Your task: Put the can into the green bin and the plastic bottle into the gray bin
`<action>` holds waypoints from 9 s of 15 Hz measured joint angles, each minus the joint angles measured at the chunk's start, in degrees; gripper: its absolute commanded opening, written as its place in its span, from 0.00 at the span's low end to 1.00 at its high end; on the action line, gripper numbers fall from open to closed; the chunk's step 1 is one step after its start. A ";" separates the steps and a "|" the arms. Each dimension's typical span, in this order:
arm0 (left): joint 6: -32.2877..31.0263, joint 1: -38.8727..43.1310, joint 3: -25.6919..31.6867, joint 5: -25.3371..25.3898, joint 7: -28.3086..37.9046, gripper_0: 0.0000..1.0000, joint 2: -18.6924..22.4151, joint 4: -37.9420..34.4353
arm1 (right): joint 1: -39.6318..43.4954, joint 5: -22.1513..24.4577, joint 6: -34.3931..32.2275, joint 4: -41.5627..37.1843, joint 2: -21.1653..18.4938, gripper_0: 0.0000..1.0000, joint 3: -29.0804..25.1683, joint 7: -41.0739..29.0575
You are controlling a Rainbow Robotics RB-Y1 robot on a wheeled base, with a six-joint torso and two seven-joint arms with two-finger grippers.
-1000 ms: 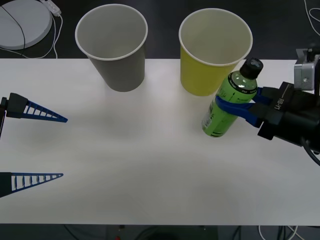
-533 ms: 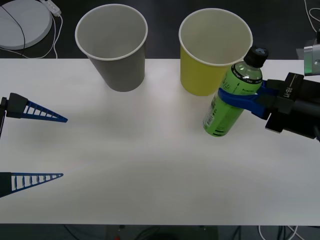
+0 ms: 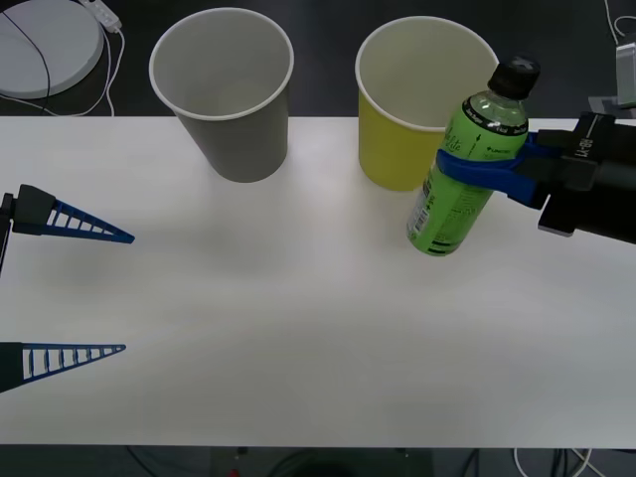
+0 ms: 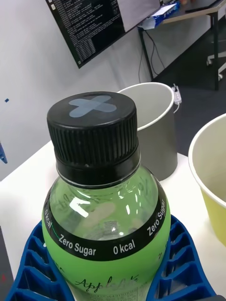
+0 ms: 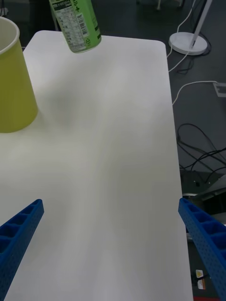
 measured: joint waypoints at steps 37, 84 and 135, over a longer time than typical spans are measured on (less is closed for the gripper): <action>0.00 0.00 0.00 0.00 0.00 1.00 0.00 0.00 | -54.59 32.96 -38.75 18.37 16.33 0.00 17.34 -42.27; 0.00 0.00 0.00 0.00 0.00 1.00 0.00 0.00 | -99.07 50.11 -48.48 79.29 56.15 0.00 38.06 -42.36; 0.00 0.00 0.00 0.00 0.00 1.00 0.00 0.00 | -90.93 52.91 -49.92 68.77 53.08 1.00 30.37 -35.41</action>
